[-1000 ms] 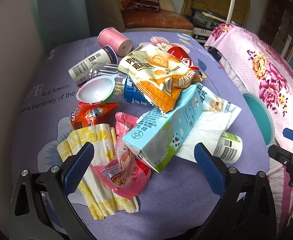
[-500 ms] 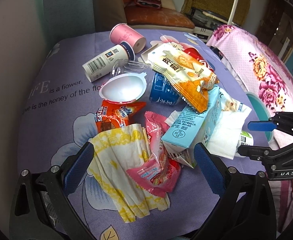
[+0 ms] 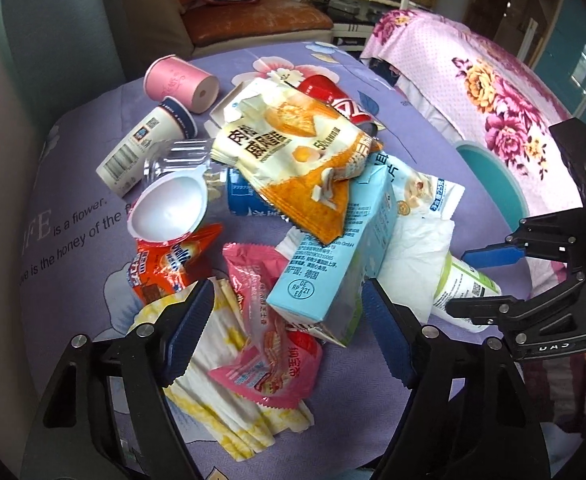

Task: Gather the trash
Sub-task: 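Grasp the white-green supplement bottle with the right gripper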

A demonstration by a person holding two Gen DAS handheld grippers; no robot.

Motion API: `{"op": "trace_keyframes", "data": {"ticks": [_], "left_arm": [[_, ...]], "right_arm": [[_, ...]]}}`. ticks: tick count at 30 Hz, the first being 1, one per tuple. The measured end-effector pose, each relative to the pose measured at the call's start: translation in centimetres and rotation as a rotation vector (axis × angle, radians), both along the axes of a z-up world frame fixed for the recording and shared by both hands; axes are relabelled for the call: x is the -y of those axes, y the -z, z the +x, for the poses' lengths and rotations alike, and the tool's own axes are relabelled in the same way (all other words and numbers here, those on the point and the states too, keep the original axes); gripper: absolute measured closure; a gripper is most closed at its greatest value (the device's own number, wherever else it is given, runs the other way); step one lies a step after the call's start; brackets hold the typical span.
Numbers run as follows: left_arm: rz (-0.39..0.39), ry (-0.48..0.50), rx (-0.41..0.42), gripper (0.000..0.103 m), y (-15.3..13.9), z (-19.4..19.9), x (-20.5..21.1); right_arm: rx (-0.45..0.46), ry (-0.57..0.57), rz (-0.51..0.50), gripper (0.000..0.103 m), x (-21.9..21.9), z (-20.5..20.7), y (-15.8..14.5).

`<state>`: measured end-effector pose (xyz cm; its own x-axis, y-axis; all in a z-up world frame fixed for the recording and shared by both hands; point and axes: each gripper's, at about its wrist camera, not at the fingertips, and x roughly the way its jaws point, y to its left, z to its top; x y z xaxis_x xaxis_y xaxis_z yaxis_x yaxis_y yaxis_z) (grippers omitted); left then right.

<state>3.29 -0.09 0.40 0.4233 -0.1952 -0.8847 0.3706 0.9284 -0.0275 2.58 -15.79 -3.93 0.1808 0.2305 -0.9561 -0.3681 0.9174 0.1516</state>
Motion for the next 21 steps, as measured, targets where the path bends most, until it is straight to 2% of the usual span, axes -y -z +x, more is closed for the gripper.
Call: {"op": "trace_keyframes", "data": {"ticks": [3, 4, 5, 7, 9, 12, 17, 21], "left_arm": [[0.019, 0.039, -0.036, 0.027, 1.2, 0.9, 1.9], [0.022, 0.044, -0.044, 0.036, 1.5, 1.0, 2.4], [0.023, 0.048, -0.051, 0.051, 1.8, 1.0, 2.8], [-0.007, 0.067, -0.077, 0.059, 2.2, 0.6, 3.5], [-0.013, 0.077, -0.087, 0.061, 2.6, 0.1, 3.9], [-0.033, 0.098, -0.142, 0.061, 3.6, -0.2, 4.1], [-0.013, 0.074, -0.172, 0.061, 4.3, 0.4, 4.3], [-0.009, 0.063, -0.196, 0.058, 5.1, 1.1, 5.5]], "right_arm": [[-0.007, 0.057, 0.014, 0.054, 2.3, -1.1, -0.1], [-0.01, 0.082, 0.019, 0.054, 3.2, -1.4, -0.2], [-0.014, 0.105, 0.022, 0.054, 4.0, -1.6, -0.2], [-0.022, 0.139, 0.029, 0.054, 5.4, -2.4, -0.3], [-0.029, 0.154, 0.031, 0.054, 6.0, -2.6, -0.3], [-0.027, 0.144, 0.035, 0.053, 5.9, -2.4, -0.2], [-0.031, 0.12, 0.034, 0.046, 5.0, -0.8, 0.8], [-0.031, 0.115, 0.041, 0.046, 4.5, -0.6, 1.5]]}}
